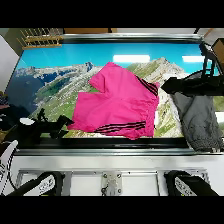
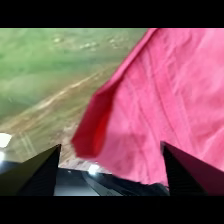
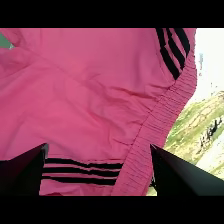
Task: Fold the clothes and pants, and hang the long-sleeved shirts on hangers.
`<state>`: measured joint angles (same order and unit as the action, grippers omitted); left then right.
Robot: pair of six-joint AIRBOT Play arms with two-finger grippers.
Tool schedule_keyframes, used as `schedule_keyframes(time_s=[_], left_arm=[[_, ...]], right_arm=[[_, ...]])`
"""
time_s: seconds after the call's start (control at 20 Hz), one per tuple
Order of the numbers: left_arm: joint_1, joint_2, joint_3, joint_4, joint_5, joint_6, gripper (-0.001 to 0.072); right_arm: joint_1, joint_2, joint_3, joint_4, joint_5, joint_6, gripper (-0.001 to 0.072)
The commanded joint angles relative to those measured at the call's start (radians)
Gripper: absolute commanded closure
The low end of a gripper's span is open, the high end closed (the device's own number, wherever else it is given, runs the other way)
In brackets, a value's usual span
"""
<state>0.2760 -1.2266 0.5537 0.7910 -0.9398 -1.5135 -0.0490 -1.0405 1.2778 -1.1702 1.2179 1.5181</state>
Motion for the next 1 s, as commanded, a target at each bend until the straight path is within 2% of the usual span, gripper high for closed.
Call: schedule_keyframes(time_s=[0.0, 0.05, 0.1, 0.15, 0.3, 0.5, 0.6, 0.75, 0.95], left_arm=[[-0.069, -0.074, 0.051, -0.010, 0.038, 0.004, 0.0263], [-0.082, -0.085, 0.063, 0.001, 0.045, 0.000, 0.0407], [-0.091, -0.089, 0.074, 0.002, 0.047, -0.001, 0.0587], [-0.097, -0.085, 0.080, 0.003, 0.047, 0.002, 0.0703], [-0.132, -0.027, 0.060, 0.004, 0.053, 0.026, 0.0702], [-0.153, 0.080, -0.014, 0.006, 0.087, 0.045, 0.0702], [-0.153, 0.127, -0.034, 0.034, 0.087, 0.052, 0.0703], [-0.153, 0.179, -0.061, 0.056, 0.084, 0.051, 0.0702], [-0.153, 0.206, -0.082, 0.055, 0.079, 0.051, 0.0702]], right_arm=[[0.001, 0.004, -0.032, 0.001, 0.051, 0.000, 0.0011], [0.001, 0.012, -0.063, -0.010, 0.066, 0.010, 0.0011], [0.001, 0.027, -0.112, -0.042, 0.073, 0.064, 0.0011], [0.001, 0.049, -0.172, -0.081, 0.074, 0.133, 0.0012], [0.002, 0.140, -0.431, -0.171, 0.055, 0.378, 0.0012], [0.002, 0.253, -0.806, -0.094, -0.122, 0.640, 0.0012], [0.003, 0.280, -0.946, 0.041, -0.275, 0.650, 0.0011], [0.037, 0.280, -1.062, 0.220, -0.514, 0.573, 0.0011], [0.142, 0.279, -1.070, 0.267, -0.708, 0.550, 0.0012]])
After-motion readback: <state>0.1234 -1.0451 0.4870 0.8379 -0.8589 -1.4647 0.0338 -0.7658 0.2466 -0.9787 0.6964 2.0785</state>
